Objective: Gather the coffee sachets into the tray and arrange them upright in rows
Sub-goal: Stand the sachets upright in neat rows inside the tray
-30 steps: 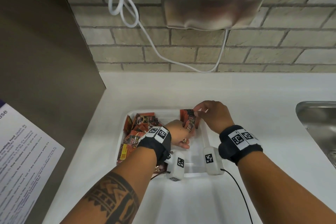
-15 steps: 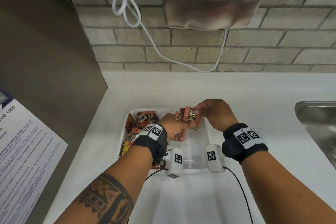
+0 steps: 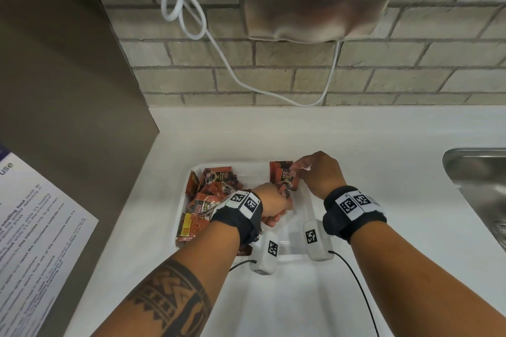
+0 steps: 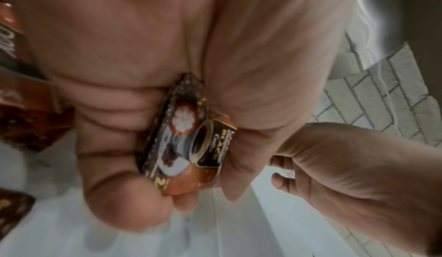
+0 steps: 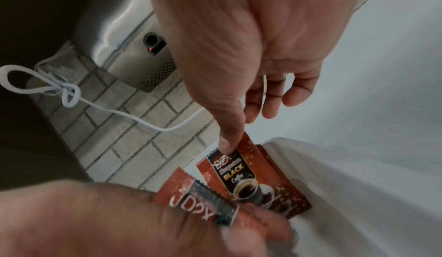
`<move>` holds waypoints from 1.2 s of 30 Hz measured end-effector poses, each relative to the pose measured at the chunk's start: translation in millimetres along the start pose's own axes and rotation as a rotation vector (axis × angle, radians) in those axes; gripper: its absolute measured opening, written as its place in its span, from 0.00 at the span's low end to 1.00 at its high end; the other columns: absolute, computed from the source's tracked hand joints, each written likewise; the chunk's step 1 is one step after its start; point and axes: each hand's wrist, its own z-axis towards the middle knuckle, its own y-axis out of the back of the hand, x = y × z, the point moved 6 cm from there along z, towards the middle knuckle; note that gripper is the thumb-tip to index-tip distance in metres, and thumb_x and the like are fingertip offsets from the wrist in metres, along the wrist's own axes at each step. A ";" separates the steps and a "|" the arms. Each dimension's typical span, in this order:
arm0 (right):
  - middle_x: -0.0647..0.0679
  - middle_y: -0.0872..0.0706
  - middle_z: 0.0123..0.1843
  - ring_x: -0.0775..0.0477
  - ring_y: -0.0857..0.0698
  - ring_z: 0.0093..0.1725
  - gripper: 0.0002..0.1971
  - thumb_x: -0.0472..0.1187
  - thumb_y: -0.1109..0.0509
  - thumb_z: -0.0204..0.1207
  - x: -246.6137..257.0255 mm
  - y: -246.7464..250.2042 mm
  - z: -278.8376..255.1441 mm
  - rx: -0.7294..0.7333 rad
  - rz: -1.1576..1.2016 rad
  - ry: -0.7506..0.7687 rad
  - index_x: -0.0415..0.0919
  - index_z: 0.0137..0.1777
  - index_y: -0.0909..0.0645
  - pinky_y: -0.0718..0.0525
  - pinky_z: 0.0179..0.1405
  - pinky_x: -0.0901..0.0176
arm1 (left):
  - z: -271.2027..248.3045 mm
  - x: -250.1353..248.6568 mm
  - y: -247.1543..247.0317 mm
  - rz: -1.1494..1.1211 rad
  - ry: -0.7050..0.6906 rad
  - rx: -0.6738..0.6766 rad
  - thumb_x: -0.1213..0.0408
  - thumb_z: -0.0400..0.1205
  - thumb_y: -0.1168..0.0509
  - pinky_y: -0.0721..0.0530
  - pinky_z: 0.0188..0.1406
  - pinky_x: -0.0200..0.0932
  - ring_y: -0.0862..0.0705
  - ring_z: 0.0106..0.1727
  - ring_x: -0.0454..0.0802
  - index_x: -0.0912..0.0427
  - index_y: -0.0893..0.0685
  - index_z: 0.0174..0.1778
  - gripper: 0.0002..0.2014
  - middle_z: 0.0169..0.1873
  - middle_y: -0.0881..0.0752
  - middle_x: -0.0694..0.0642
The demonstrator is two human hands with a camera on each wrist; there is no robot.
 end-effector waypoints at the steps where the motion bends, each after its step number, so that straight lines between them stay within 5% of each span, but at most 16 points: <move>1: 0.53 0.12 0.44 0.55 0.18 0.44 0.05 0.36 0.24 0.76 1.2 -1.0 0.7 0.013 -0.018 0.001 0.44 0.46 0.08 0.30 0.33 0.78 | 1.0 -2.2 0.3 0.026 0.002 -0.004 0.64 0.84 0.35 0.23 0.19 0.36 0.23 0.23 0.47 0.66 0.17 0.65 0.16 0.29 0.20 0.54; 4: 0.50 0.11 0.48 0.52 0.18 0.47 0.06 0.35 0.26 0.77 4.4 -3.6 2.9 0.031 -0.043 -0.001 0.41 0.48 0.07 0.26 0.43 0.66 | 0.2 -8.1 2.5 0.094 0.000 -0.015 0.64 0.85 0.36 0.24 0.16 0.33 0.24 0.23 0.46 0.64 0.17 0.62 0.12 0.30 0.21 0.53; 13: 0.53 0.14 0.44 0.52 0.17 0.48 0.09 0.31 0.25 0.74 -1.6 -8.6 8.0 0.043 -0.075 0.002 0.45 0.45 0.08 0.29 0.34 0.78 | 5.9 -9.4 3.6 0.097 0.001 -0.017 0.63 0.86 0.36 0.27 0.13 0.30 0.26 0.22 0.46 0.61 0.20 0.49 0.05 0.31 0.21 0.53; 16: 0.51 0.14 0.48 0.50 0.17 0.50 0.09 0.31 0.25 0.74 -4.5 -9.4 9.1 0.043 -0.071 0.008 0.46 0.46 0.09 0.28 0.36 0.72 | 10.2 -9.3 0.8 0.088 -0.014 -0.006 0.64 0.86 0.35 0.24 0.16 0.33 0.24 0.23 0.47 0.60 0.21 0.45 0.05 0.31 0.21 0.54; 21: 0.50 0.16 0.50 0.50 0.18 0.52 0.09 0.32 0.23 0.73 -4.6 -7.1 9.0 0.034 -0.058 0.011 0.46 0.49 0.09 0.27 0.44 0.66 | 12.9 -9.9 -1.1 0.070 -0.030 -0.011 0.65 0.85 0.34 0.20 0.19 0.37 0.22 0.26 0.48 0.65 0.18 0.52 0.05 0.32 0.19 0.55; 28: 0.56 0.17 0.47 0.58 0.20 0.45 0.04 0.40 0.24 0.77 -3.6 4.7 6.4 -0.050 -0.017 0.041 0.51 0.47 0.10 0.32 0.36 0.77 | 3.7 -9.4 3.1 -0.082 -0.032 0.040 0.75 0.85 0.36 0.09 0.32 0.42 0.18 0.33 0.50 0.64 0.16 0.59 0.10 0.43 0.17 0.61; 31: 0.55 0.10 0.42 0.57 0.14 0.43 0.02 0.47 0.22 0.75 -0.6 3.1 1.6 0.097 0.111 0.058 0.51 0.44 0.11 0.23 0.43 0.69 | -3.1 -11.9 9.1 -0.348 -0.119 0.074 0.78 0.84 0.35 0.08 0.44 0.45 0.14 0.41 0.51 0.63 0.14 0.53 0.08 0.57 0.12 0.65; 33: 0.50 0.08 0.38 0.50 0.11 0.41 0.02 0.43 0.22 0.75 2.9 -3.6 -5.3 0.261 0.197 0.050 0.46 0.45 0.11 0.17 0.50 0.59 | -11.3 -15.8 15.1 -0.458 -0.221 0.080 0.77 0.83 0.31 0.08 0.51 0.48 0.12 0.44 0.49 0.60 0.14 0.50 0.07 0.50 0.09 0.58; 36: 0.42 0.09 0.37 0.45 0.12 0.39 0.02 0.34 0.23 0.75 7.2 -1.5 -7.6 0.277 0.267 0.073 0.40 0.45 0.11 0.15 0.54 0.48 | -19.0 -19.7 23.9 -0.444 -0.298 0.032 0.71 0.80 0.24 0.08 0.50 0.50 0.09 0.48 0.48 0.57 0.12 0.51 0.08 0.45 0.07 0.53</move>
